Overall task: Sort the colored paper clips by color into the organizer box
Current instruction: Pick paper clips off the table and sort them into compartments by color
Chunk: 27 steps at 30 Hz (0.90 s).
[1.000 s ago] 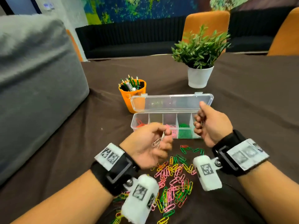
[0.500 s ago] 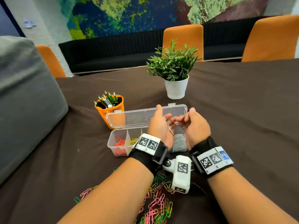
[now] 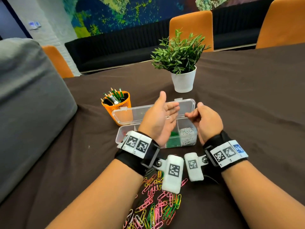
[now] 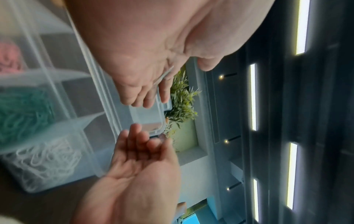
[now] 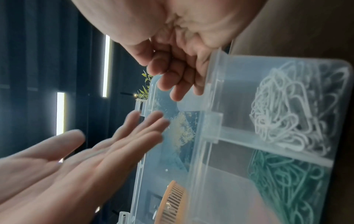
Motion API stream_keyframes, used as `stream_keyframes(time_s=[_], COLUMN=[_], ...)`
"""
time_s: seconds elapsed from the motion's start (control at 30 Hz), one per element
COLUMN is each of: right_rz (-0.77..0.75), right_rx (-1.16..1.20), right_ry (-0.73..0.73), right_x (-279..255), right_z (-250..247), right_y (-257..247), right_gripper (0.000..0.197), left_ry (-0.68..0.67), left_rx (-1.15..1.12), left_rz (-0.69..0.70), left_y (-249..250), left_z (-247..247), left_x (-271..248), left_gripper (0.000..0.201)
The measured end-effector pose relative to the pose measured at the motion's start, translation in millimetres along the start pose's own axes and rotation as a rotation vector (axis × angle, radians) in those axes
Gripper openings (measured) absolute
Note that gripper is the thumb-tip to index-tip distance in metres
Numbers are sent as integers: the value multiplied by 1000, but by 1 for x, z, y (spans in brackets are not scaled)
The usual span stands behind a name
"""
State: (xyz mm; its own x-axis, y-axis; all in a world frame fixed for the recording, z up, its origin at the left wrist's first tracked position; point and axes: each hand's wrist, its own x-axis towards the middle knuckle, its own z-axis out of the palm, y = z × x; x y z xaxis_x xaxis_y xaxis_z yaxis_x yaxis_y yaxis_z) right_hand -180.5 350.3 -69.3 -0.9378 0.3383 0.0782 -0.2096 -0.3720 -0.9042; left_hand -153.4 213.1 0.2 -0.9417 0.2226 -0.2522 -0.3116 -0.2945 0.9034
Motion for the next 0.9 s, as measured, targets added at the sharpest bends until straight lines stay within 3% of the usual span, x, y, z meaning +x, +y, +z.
stream_keyframes(time_s=[0.2, 0.37, 0.47, 0.53, 0.63, 0.7, 0.77, 0.83, 0.9], right_rz=[14, 68, 63, 38, -59, -114, -155, -251, -286], right_rx=[35, 72, 25, -10, -146, -273, -415, -648, -795], right_ry=[10, 12, 17, 9, -31, -63, -121, -294, -516], right_x=[-6, -9, -7, -7, -2, -2, -5, -18, -41], right_z=[5, 5, 0, -1, -5, -6, -5, 2, 15], right_y=[-6, -11, -8, -6, -4, -7, -11, -21, -41], right_gripper=[46, 52, 44, 43, 41, 37, 32, 26, 15], left_ry=[43, 141, 185, 137, 13, -6, -26, -95, -187], left_rx=[-340, -227, -83, -35, 0, 149, 392, 697, 1036], left_rz=[-107, -20, 71, 84, 29, 13, 52, 121, 184], left_y=[14, -8, -20, -24, -20, -11, 3, 16, 24], left_z=[-17, 15, 27, 25, 20, 13, -2, -35, -73], left_x=[-16, 4, 20, 29, 27, 9, -20, -53, -82], left_gripper=[62, 64, 73, 82, 78, 64, 33, 8, 2])
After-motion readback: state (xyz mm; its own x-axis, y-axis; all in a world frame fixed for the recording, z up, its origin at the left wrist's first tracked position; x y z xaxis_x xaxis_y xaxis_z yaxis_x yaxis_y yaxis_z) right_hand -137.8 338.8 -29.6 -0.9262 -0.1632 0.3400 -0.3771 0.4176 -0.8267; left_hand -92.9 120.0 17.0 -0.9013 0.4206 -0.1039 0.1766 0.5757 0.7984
